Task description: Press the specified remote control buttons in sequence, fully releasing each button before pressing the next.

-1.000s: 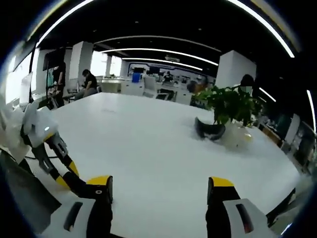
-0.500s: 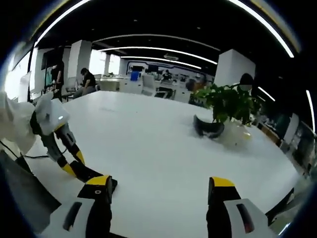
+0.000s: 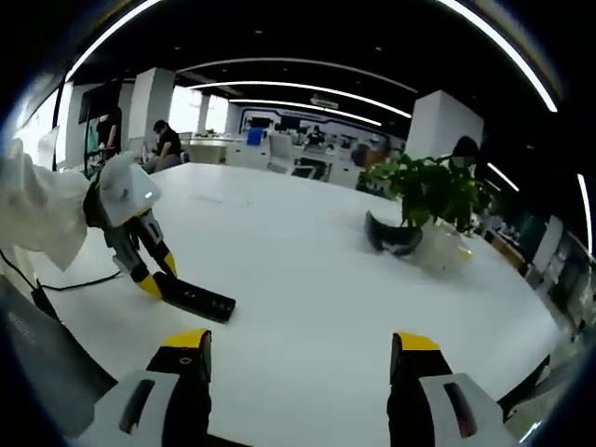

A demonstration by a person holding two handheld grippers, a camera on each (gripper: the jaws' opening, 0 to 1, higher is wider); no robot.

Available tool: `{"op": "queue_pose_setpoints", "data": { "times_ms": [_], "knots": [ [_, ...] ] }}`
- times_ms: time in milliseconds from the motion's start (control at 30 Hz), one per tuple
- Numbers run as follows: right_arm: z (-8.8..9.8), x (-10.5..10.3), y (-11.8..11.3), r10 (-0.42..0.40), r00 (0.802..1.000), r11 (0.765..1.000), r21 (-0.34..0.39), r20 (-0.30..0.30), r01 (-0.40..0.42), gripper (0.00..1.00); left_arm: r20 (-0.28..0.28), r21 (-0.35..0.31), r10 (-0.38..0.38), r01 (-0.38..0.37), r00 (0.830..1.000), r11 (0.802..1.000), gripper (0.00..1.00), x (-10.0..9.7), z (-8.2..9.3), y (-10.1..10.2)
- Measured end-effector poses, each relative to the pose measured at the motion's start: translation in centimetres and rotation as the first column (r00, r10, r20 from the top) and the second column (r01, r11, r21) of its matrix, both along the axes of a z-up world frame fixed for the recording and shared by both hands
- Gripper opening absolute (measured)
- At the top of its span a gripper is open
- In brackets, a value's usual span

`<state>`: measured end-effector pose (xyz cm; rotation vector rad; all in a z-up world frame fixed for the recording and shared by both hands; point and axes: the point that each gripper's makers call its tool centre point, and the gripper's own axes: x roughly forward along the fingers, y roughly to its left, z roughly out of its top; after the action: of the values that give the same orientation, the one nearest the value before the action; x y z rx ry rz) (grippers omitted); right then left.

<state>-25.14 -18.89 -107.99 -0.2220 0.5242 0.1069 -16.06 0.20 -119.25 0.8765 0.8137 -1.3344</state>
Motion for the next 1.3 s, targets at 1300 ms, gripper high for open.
{"op": "queue_pose_setpoints", "data": {
  "times_ms": [1300],
  "knots": [
    [-0.9,0.0,-0.2,-0.007,0.998,0.999,-0.031,-0.062,0.005,0.75,0.179,0.073,0.072,-0.087,0.981,0.994,0.24,18.1,0.9,0.7]
  ]
}}
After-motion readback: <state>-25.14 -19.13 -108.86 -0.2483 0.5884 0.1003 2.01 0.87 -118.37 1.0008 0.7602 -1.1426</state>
